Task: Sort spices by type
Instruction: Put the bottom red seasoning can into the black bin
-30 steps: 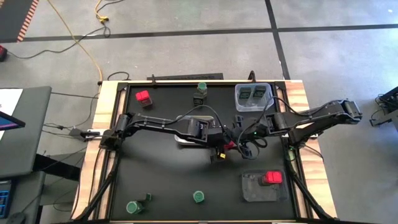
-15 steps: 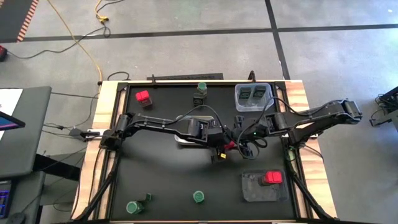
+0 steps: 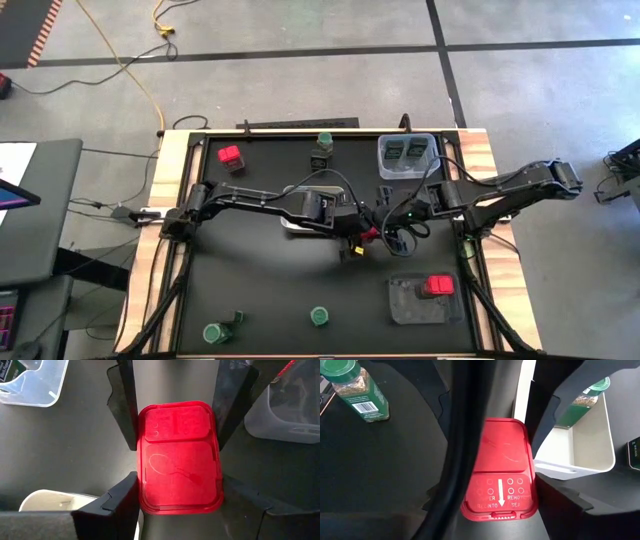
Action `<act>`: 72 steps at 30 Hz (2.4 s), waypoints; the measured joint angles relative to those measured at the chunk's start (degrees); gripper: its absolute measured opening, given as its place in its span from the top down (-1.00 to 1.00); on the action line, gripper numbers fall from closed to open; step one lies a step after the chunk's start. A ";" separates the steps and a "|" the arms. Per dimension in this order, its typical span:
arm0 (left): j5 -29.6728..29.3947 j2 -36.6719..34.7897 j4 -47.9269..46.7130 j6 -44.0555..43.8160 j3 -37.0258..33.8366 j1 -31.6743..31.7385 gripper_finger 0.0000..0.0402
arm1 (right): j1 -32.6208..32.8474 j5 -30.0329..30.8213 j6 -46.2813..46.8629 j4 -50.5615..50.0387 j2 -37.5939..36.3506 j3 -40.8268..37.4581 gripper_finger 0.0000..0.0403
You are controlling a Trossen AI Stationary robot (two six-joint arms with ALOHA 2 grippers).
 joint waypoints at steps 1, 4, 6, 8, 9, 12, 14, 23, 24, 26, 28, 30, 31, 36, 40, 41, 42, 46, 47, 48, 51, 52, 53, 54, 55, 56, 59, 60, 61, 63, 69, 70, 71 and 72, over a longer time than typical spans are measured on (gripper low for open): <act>0.00 0.00 0.00 0.00 0.02 0.00 -0.08 | 0.00 0.00 0.00 0.00 0.00 0.00 -0.25; 0.00 0.00 -0.11 -0.02 -0.06 0.00 -0.08 | 0.00 0.00 0.00 0.03 0.02 -0.02 -0.24; -0.03 -0.07 -0.21 -0.05 -0.66 0.00 -0.08 | 0.00 0.00 -0.02 -0.04 0.07 -0.06 -0.24; -0.02 -0.22 -1.14 -0.13 -0.66 0.00 -0.08 | 0.00 0.01 -0.17 0.12 0.07 -0.09 -0.24; 0.02 -0.26 -1.33 -0.15 -0.66 0.00 -0.08 | 0.00 0.02 -0.17 0.16 0.09 -0.09 -0.24; -0.01 -0.26 -1.29 -0.18 -0.68 0.00 -0.08 | 0.00 0.02 -0.15 0.10 0.07 -0.09 -0.24; -0.02 -0.26 -1.40 -0.17 -0.72 0.00 -0.10 | 0.00 0.02 -0.15 0.10 0.07 -0.09 -0.24; -0.61 -0.31 -1.84 0.40 -0.81 0.05 -0.41 | -0.01 0.00 0.25 -1.18 0.23 -0.28 -0.24; -0.59 -0.31 -1.79 0.65 -0.81 0.10 -0.43 | -0.02 0.00 0.26 -1.18 0.22 -0.28 -0.24; -0.44 -0.31 -2.21 1.60 -0.53 0.27 -0.44 | -0.08 0.01 0.26 -1.36 0.22 -0.28 -0.24; -0.26 -0.31 -2.31 1.40 -0.12 0.51 -0.44 | -0.13 0.04 0.28 -1.53 -0.07 -0.25 -0.24; -0.26 -0.31 -2.41 0.90 0.45 0.72 -0.44 | -0.17 0.07 0.69 -1.61 -0.56 -0.13 -0.24; -0.26 -0.44 -2.63 0.83 0.66 0.82 -0.44 | -0.17 0.09 1.00 -1.67 -0.90 -0.13 -0.24; -0.34 -2.91 -6.37 0.45 0.87 1.60 -0.44 | -0.15 1.29 3.35 -4.18 -3.69 -0.06 -0.24; -0.39 -5.56 -10.96 0.90 0.80 2.23 -0.45 | -0.26 2.92 6.08 -7.19 -6.45 0.04 -0.24; -0.37 -6.13 -12.08 1.72 0.76 2.44 -0.45 | -0.26 3.08 7.21 -7.63 -7.23 0.04 -0.24; -0.37 -6.77 -13.11 2.67 0.76 2.64 -0.45 | -0.24 3.19 8.47 -7.70 -7.96 0.13 -0.24; -0.39 -8.13 -18.03 5.07 0.74 2.73 -0.45 | -0.26 4.32 12.26 -9.14 -10.57 0.20 -0.24; -0.42 -8.13 -18.83 4.98 0.74 2.73 -0.45 | -0.26 4.33 12.92 -9.56 -11.04 0.09 -0.24; -0.46 -8.13 -19.24 4.81 0.74 2.73 -0.45 | -0.24 4.34 13.69 -9.79 -11.49 0.04 -0.24; -0.70 -8.15 -18.85 4.31 0.74 2.53 -0.45 | -0.22 5.45 16.87 -9.76 -12.67 0.06 -0.24; -0.89 -8.15 -18.38 4.45 0.74 2.31 -0.45 | -0.46 5.53 17.50 -9.76 -12.85 0.04 -0.24; -1.00 -8.15 -17.72 4.81 0.74 2.11 -0.45 | -0.76 5.87 18.06 -9.34 -12.87 0.00 -0.24; -1.12 -8.19 -16.53 5.18 0.74 1.90 -0.45 | -1.05 6.05 18.24 -8.33 -12.87 -0.04 -0.24; -1.12 -8.38 -15.10 5.55 0.74 1.65 -0.45 | -1.32 6.04 18.28 -6.98 -12.87 -0.04 -0.24; -1.12 -8.53 -13.76 6.14 0.76 1.38 -0.45 | -1.70 6.03 18.32 -5.08 -12.79 -0.12 -0.24; -1.11 -7.97 -11.26 6.79 0.98 0.74 -0.45 | -3.31 6.23 18.56 -0.14 -12.37 -0.15 -0.24; -1.11 -7.64 -10.95 6.71 0.98 0.52 -0.45 | -3.83 6.87 19.15 0.16 -12.35 -0.20 -0.24; -1.09 -7.26 -10.88 6.43 0.98 0.35 -0.45 | -4.40 8.17 20.00 0.34 -12.26 -0.24 -0.24; -1.05 -6.92 -10.86 6.19 0.92 -0.08 -0.45 | -5.64 9.87 20.48 1.14 -12.43 -0.24 -0.24; -0.96 -6.95 -9.94 5.79 0.96 -0.76 -0.45 | -8.27 10.30 20.51 5.19 -12.87 -0.22 -0.24; -0.92 -6.89 -10.02 5.81 0.94 -0.76 -0.45 | -8.39 10.32 20.41 5.10 -12.87 -0.22 -0.24; -0.92 -6.91 -10.13 5.81 0.93 -0.76 -0.45 | -8.52 10.29 20.43 4.44 -13.00 -0.22 -0.24; -0.92 -7.06 -10.39 5.83 0.92 -0.76 -0.45 | -8.49 10.29 20.44 3.07 -13.29 -0.22 -0.24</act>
